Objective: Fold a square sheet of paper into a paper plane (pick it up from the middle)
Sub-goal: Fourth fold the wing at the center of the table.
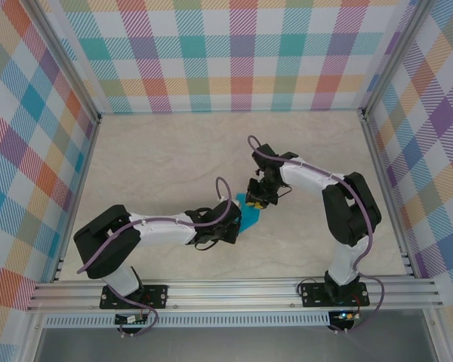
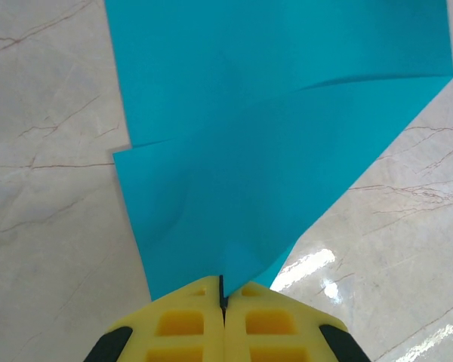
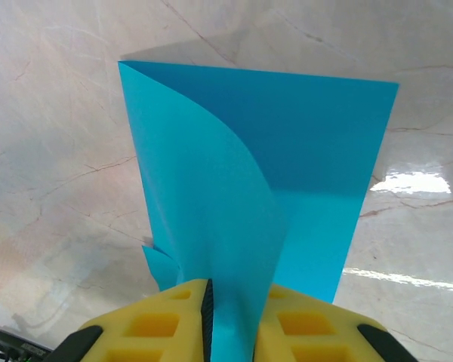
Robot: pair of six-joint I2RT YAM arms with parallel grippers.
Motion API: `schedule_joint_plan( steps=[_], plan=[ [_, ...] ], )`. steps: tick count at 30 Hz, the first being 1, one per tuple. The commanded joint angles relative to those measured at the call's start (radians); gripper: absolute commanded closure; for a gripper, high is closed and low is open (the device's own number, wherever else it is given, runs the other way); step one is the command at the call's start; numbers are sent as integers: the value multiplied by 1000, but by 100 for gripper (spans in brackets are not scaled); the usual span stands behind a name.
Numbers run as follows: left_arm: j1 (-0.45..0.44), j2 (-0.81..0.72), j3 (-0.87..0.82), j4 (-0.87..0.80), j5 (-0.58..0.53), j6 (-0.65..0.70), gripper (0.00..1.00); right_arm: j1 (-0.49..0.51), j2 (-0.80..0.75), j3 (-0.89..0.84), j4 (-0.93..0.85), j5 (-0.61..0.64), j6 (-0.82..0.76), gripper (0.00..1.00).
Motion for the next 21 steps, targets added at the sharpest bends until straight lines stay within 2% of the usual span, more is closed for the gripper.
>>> schedule_joint_plan(
  steps=[1, 3, 5, 8, 11, 15, 21],
  plan=[
    [-14, 24, 32, -35, -11, 26, 99, 9, 13, 42, -68, 15, -40, 81],
    [-16, 31, 37, -41, -7, 28, 99, 11, 17, 51, -76, 14, -44, 80],
    [-19, 34, 42, -46, -18, 27, 99, 11, 9, 40, -48, -35, -44, 66],
    [-21, 32, 43, -44, -20, 25, 99, 10, -7, 0, 31, -127, -13, 57],
    [-22, 34, 43, -42, -19, 24, 99, 12, -2, -17, 66, -154, 14, 58],
    [-23, 33, 42, -45, -18, 24, 99, 11, 10, -21, 72, -147, 19, 67],
    [-23, 26, 39, -51, -24, 22, 99, 11, 9, 7, -3, -47, -10, 72]
  ],
)
